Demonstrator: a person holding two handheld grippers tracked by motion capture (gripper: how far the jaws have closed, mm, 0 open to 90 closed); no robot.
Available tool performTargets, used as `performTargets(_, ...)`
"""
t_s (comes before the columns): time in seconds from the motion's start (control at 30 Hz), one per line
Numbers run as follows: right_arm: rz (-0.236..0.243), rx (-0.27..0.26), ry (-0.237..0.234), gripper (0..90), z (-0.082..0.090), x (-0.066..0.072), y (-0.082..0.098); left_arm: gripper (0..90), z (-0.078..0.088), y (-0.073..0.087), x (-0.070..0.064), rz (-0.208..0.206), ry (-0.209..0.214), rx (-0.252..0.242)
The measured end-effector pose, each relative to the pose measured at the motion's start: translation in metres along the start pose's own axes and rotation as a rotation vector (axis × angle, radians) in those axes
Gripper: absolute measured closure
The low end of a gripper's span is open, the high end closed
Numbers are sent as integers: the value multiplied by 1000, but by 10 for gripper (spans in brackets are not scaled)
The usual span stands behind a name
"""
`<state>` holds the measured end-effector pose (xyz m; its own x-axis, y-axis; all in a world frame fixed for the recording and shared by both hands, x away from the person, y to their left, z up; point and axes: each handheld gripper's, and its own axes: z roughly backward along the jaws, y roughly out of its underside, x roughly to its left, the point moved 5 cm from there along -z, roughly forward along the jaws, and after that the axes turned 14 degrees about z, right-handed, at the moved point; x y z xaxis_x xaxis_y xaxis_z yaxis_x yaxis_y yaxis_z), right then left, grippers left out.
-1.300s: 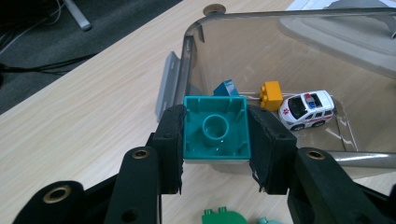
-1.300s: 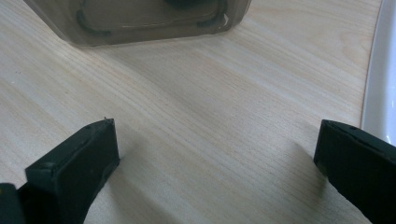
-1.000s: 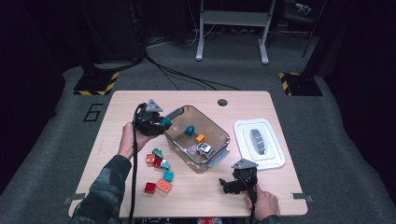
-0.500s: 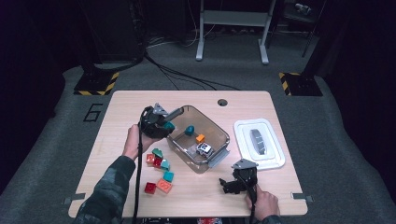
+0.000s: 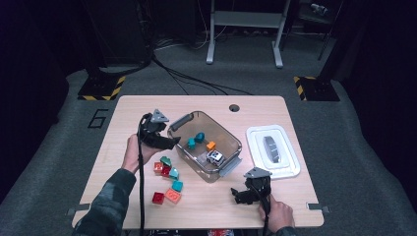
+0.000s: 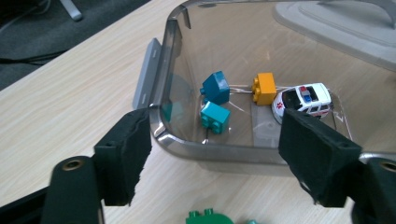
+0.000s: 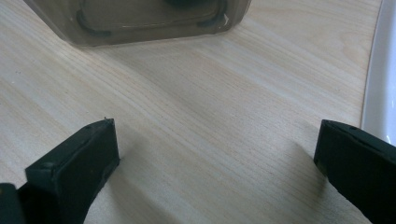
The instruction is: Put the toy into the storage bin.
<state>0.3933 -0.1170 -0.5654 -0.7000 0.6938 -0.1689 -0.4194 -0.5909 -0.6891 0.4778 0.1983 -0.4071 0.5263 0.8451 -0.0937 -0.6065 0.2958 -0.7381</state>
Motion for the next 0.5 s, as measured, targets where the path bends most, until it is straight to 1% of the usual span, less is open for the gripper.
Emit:
performTargets(0.13,0,0,0,0,0,0,0,168,8,12,8,6,-16,-6)
performTargets(0.27,0,0,0,0,0,0,0,146,14,27,18,38,-19,-6)
performTargets(0.33,1,0,0,0,0,0,0,139,15,37,23,57,-19,-2)
performTargets(0.37,1,0,0,0,0,0,0,131,16,42,26,58,-22,7)
performTargets(0.5,1,0,1,0,0,0,0,116,18,61,31,91,-24,16)
